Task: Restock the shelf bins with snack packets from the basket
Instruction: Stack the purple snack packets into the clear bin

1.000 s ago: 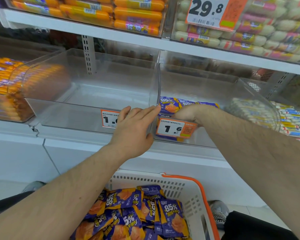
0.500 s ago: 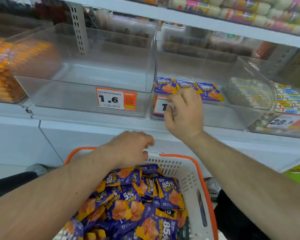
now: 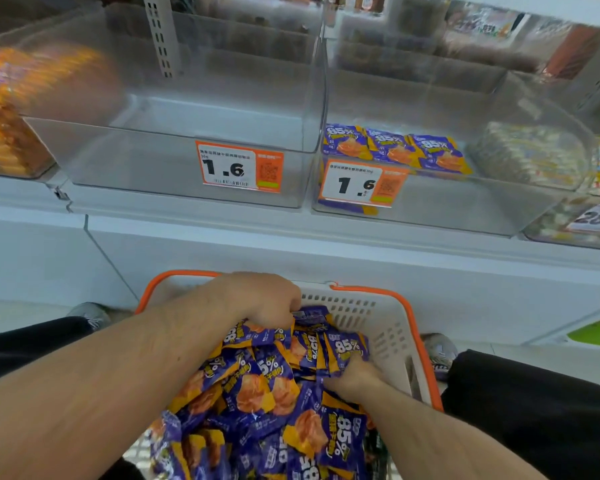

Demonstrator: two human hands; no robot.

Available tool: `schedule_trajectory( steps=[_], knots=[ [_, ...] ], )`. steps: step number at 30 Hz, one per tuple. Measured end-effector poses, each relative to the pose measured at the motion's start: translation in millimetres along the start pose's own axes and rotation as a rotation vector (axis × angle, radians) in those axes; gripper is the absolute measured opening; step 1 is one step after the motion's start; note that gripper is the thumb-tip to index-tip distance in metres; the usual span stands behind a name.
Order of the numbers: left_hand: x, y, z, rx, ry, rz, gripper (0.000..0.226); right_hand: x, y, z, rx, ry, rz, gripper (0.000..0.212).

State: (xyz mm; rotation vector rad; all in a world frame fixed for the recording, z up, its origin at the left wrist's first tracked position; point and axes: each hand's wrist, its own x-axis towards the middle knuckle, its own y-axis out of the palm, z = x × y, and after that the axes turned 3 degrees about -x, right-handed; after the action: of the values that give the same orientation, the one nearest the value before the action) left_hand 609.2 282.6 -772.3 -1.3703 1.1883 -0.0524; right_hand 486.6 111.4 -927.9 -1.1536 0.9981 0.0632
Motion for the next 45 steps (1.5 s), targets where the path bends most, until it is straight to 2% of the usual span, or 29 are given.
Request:
schedule_trajectory(
  steps=[3, 5, 6, 7, 9, 10, 11, 13, 16, 19, 21, 23, 25, 27, 31, 34, 37, 39, 41, 44, 45],
  knots=[
    [0.0, -1.1, -1.9, -0.015, -0.017, 0.006, 0.018, -1.6, 11.6, 0.3, -0.114, 0.026, -0.084, 0.086],
    [-2.8, -3.4, -4.2, -0.011, -0.021, 0.014, 0.028, -3.3, 14.3, 3.1, -0.1, 0.026, -0.073, 0.086],
    [-3.6, -3.9, -5.3, -0.009, -0.019, 0.018, 0.031, -4.7, 13.8, 5.5, -0.06, 0.007, -0.048, 0.078],
    [-4.7, -4.4, -6.6, -0.008, -0.018, 0.02, 0.033, -7.4, 11.7, 7.7, -0.018, -0.027, -0.045, 0.062],
    [-7.5, -5.2, -9.3, 0.0, -0.013, 0.013, 0.035, -13.5, 1.8, 13.0, -0.029, -0.115, -0.111, 0.023],
    [-7.8, -4.8, -9.8, 0.005, -0.007, 0.0, 0.035, -17.1, -6.0, 16.3, -0.09, -0.155, -0.169, 0.013],
    [-8.0, -4.3, -10.4, 0.009, 0.001, -0.018, 0.035, -21.0, -14.3, 20.6, -0.165, -0.189, -0.233, 0.009],
    [-7.2, -3.6, -11.4, -0.001, 0.016, -0.071, 0.034, -29.6, -34.7, 30.1, -0.282, -0.249, -0.375, 0.015],
    [-7.2, -4.6, -11.7, -0.053, 0.017, -0.178, 0.048, -41.8, -72.6, 41.1, -0.241, -0.345, -0.488, 0.009],
    [-8.6, -7.2, -9.3, -0.044, 0.042, -0.317, 0.058, -53.6, -113.7, 48.3, -0.216, -0.492, -0.403, 0.014],
    [-12.5, -11.0, -8.9, -0.09, 0.045, -0.352, 0.06, -67.1, -137.0, 53.3, -0.075, -0.6, -0.338, 0.016],
    [-16.0, -16.4, -8.2, -0.189, 0.06, -0.392, 0.046, -80.3, -154.4, 57.8, 0.125, -0.656, -0.305, 0.017],
    [-19.2, -23.4, -6.9, -0.27, 0.082, -0.444, 0.025, -88.2, -167.7, 59.4, 0.292, -0.667, -0.266, 0.01],
    [-22.7, -31.3, -3.7, -0.347, 0.089, -0.497, 0.017, -96.3, -178.2, 56.2, 0.449, -0.687, -0.204, 0.025],
    [-33.6, -48.0, -1.3, -0.462, 0.149, -0.6, 0.017, -103.0, -194.4, 44.1, 0.844, -0.589, -0.012, 0.031],
    [-43.1, -59.4, -4.4, -0.594, 0.213, -0.67, 0.02, -101.8, -204.6, 32.5, 0.861, -0.47, 0.125, 0.044],
    [-48.1, -68.3, -8.3, -0.643, 0.284, -0.758, 0.027, -114.1, -212.8, 24.3, 0.891, -0.424, 0.411, 0.047],
    [-50.0, -72.7, -12.2, -0.666, 0.336, -0.872, 0.037, -127.9, -217.9, 24.6, 1.014, -0.438, 0.549, 0.048],
    [-52.8, -77.7, -17.4, -0.667, 0.404, -1.034, 0.043, -140.2, -224.2, 28.5, 1.201, -0.463, 0.614, 0.045],
    [-57.1, -87.4, -24.2, -0.538, 0.534, -1.255, 0.023, -152.0, -235.5, 34.7, 1.472, -0.49, 0.566, 0.051],
    [-57.0, -90.4, -25.2, -0.49, 0.575, -1.324, 0.017, -156.8, -240.4, 36.3, 1.526, -0.487, 0.503, 0.044]
  ],
)
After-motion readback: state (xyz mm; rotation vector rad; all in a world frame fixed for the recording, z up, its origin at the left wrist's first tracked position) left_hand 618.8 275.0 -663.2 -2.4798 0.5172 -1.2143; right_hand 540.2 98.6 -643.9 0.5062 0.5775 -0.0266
